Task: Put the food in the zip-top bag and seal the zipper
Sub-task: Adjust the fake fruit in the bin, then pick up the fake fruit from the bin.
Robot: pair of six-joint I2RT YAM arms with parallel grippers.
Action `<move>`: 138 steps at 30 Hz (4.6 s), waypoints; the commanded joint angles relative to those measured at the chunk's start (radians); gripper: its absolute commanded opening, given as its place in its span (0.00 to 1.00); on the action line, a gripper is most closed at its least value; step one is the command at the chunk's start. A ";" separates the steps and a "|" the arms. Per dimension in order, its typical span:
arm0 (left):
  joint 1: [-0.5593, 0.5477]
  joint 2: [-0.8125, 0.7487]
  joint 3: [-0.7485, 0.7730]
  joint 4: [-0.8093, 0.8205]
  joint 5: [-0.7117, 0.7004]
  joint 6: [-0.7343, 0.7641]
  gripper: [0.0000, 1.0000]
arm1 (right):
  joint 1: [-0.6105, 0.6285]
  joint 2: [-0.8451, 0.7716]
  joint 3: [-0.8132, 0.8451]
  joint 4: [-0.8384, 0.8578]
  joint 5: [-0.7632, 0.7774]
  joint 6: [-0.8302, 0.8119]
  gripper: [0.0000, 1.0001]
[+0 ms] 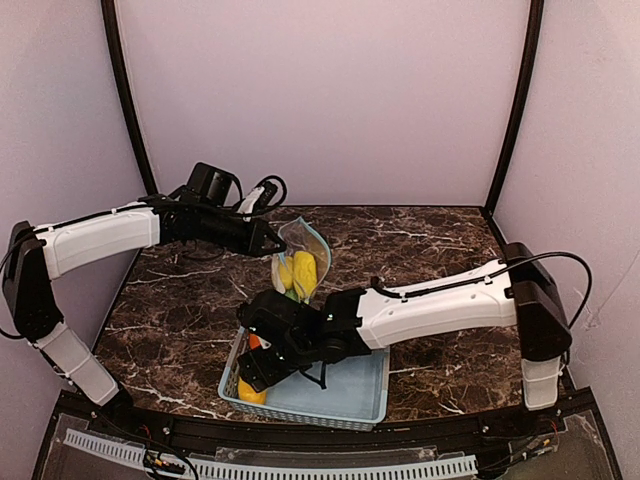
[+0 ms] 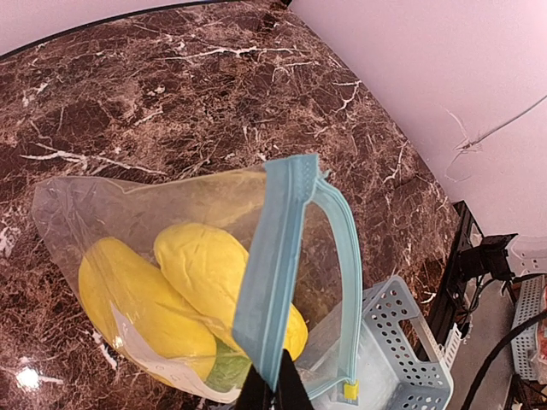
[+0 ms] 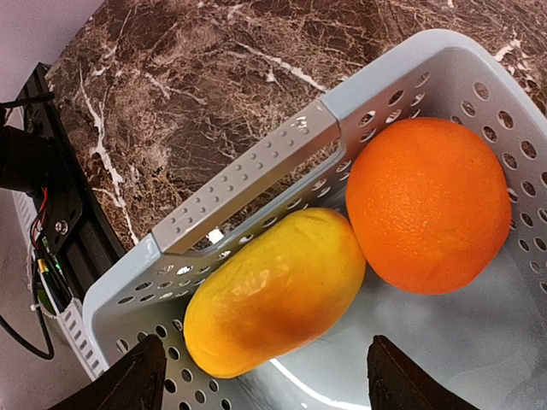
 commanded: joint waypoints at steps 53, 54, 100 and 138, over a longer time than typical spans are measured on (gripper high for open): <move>-0.004 -0.037 -0.006 -0.011 -0.010 0.014 0.01 | -0.108 -0.059 -0.093 -0.085 -0.123 0.057 0.85; -0.003 -0.037 -0.006 -0.010 -0.009 0.013 0.01 | -0.106 -0.046 -0.084 -0.083 -0.138 0.068 0.84; -0.003 -0.041 -0.003 -0.018 -0.028 0.023 0.01 | -0.040 0.023 -0.091 0.017 -0.282 -0.461 0.81; -0.004 -0.053 -0.007 -0.018 -0.051 0.029 0.01 | -0.061 -0.330 -0.350 -0.019 -0.251 -0.282 0.34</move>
